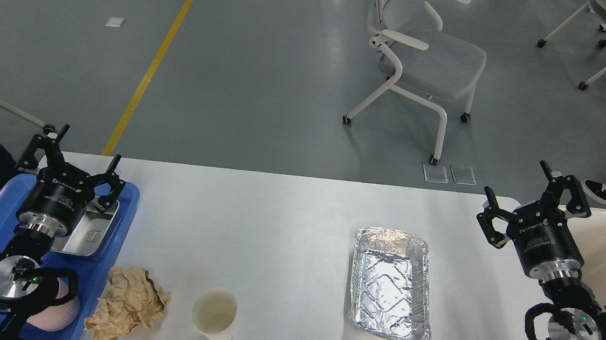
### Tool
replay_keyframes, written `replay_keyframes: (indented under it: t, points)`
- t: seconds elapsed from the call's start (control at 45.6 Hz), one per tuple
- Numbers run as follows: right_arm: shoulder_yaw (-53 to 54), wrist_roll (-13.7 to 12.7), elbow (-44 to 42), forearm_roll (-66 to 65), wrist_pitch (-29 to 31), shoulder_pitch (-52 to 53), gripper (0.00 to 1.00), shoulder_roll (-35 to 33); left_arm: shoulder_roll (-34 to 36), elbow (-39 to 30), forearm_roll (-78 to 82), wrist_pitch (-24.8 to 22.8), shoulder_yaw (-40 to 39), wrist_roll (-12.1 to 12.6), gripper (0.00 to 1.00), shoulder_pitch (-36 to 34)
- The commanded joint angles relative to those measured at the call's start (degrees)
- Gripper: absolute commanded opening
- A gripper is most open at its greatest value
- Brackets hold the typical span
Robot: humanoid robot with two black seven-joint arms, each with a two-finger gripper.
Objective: Tidy desktop
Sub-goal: 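Open the left gripper and withdraw it above the blue tray, then lower the right gripper toward the foil tray's near edge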
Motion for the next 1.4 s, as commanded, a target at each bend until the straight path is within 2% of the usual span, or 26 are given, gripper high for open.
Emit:
replay_keyframes:
  t: [0.0, 0.066, 0.198, 0.417, 0.505, 0.724, 0.944, 1.053, 1.207, 1.383]
  points:
    - [0.3, 0.1, -0.1, -5.4, 0.1, 0.5, 1.0, -1.3, 0.2, 0.1, 0.0, -4.3, 0.1, 0.3, 0.97, 0.1]
    - [0.2, 0.1, -1.0, -10.2, 0.1, 0.9, 1.0, -2.0, 0.3, 0.1, 0.0, -5.3, 0.2, 0.3, 0.97, 0.0]
    - [0.3, 0.2, -2.7, -15.5, 0.2, 0.9, 1.0, -2.3, 0.3, 0.2, 0.0, -2.8, 0.0, 0.2, 0.97, 0.1]
    - [0.1, -0.5, 4.1, -15.5, -0.3, 1.0, 1.0, -3.7, 0.2, 0.2, -0.1, 1.1, -0.2, 0.3, 0.97, 1.3]
    - [-2.5, -0.8, 4.7, -16.1, 1.1, 0.8, 1.0, -10.7, 0.1, 0.2, -0.2, 1.1, -0.4, 0.4, 0.97, 1.3]
    - [-20.6, -0.7, 4.7, -17.2, 3.8, 4.7, 1.0, -31.9, 0.1, 0.2, -0.3, 1.2, 0.4, 0.9, 0.97, 0.9]
    - [-31.4, -0.7, 5.6, -24.0, 7.0, 11.3, 1.0, -46.9, -0.3, 0.2, -0.2, 1.3, 0.6, 1.0, 0.97, 1.1]
    - [-32.0, -0.4, 7.3, -34.5, 9.7, 13.7, 1.0, -51.2, -0.3, 0.2, -0.2, 1.3, 0.6, 1.0, 0.97, 1.2]
    - [-32.1, -0.2, 11.6, -55.3, 10.4, 14.1, 1.0, -54.4, -0.4, 0.2, -0.2, 1.4, 0.6, 1.0, 0.97, 1.3]
    - [-35.8, -0.3, 16.6, -61.5, 10.5, 13.8, 1.0, -59.7, -0.4, 0.2, -0.2, 1.7, 0.6, 0.9, 0.97, 1.4]
